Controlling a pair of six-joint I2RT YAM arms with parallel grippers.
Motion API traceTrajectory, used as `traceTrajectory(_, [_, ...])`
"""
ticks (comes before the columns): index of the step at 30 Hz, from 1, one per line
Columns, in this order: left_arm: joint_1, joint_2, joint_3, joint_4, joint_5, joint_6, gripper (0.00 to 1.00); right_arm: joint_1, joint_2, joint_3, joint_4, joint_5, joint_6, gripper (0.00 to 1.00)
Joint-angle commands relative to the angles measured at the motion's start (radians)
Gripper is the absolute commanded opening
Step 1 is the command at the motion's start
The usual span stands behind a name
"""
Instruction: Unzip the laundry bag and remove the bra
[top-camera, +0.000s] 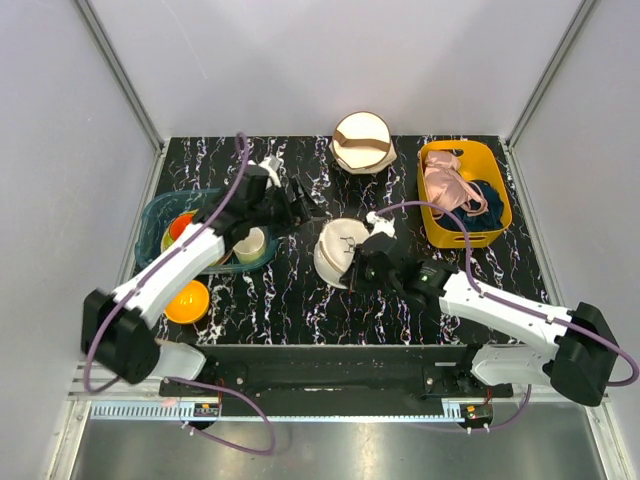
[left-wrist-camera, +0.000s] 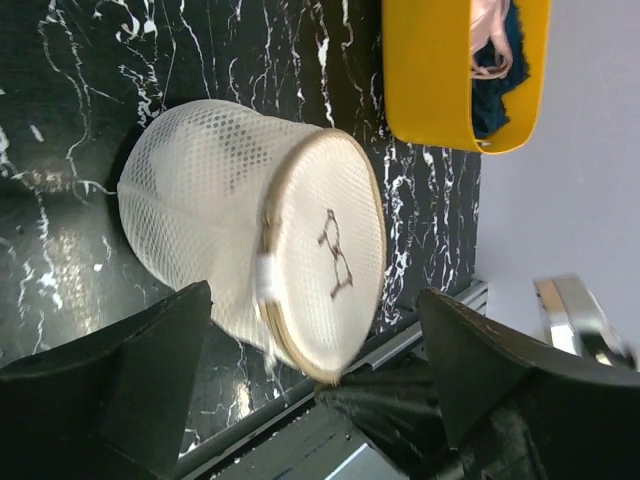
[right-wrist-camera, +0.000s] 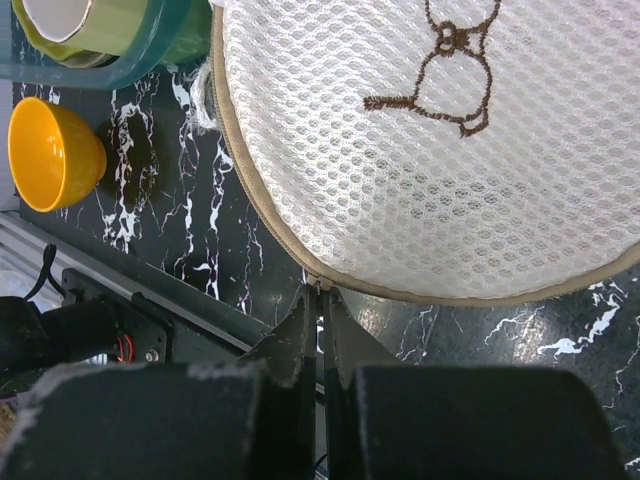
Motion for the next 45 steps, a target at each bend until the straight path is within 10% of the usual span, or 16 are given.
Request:
traceTrajectory(1, [0.001, -0.206, -0.078, -0.012, -0.086, -0.024, 0.88, 0.001, 0.017, 0.040, 0.042, -0.035, -0.013, 0.00])
traceTrajectory(14, [-0.063, -0.125, -0.288, 0.243, 0.046, -0.201, 0.86, 0.001, 0.051, 0.034, 0.062, -0.067, -0.014, 0.00])
traceTrajectory(16, [-0.063, -0.094, -0.253, 0.243, 0.042, -0.181, 0.76, 0.001, 0.054, 0.038, 0.057, -0.069, -0.019, 0.00])
traceTrajectory(20, [-0.057, -0.033, -0.166, 0.180, 0.044, -0.141, 0.00, -0.018, 0.032, 0.019, 0.030, -0.076, -0.040, 0.00])
traceTrajectory(21, [-0.053, -0.036, -0.152, 0.160, 0.039, -0.131, 0.00, -0.050, 0.019, 0.002, 0.018, -0.078, -0.044, 0.00])
traceTrajectory(33, [0.029, 0.059, 0.130, 0.031, 0.052, 0.035, 0.00, -0.167, -0.129, -0.111, -0.027, -0.183, -0.031, 0.00])
traceTrajectory(41, [0.026, 0.138, 0.287, -0.069, 0.079, 0.133, 0.84, -0.131, -0.055, -0.015, 0.042, -0.139, -0.002, 0.00])
traceTrajectory(45, [0.024, 0.039, 0.223, -0.082, 0.095, 0.127, 0.87, -0.131, -0.029, -0.003, 0.051, -0.134, -0.007, 0.00])
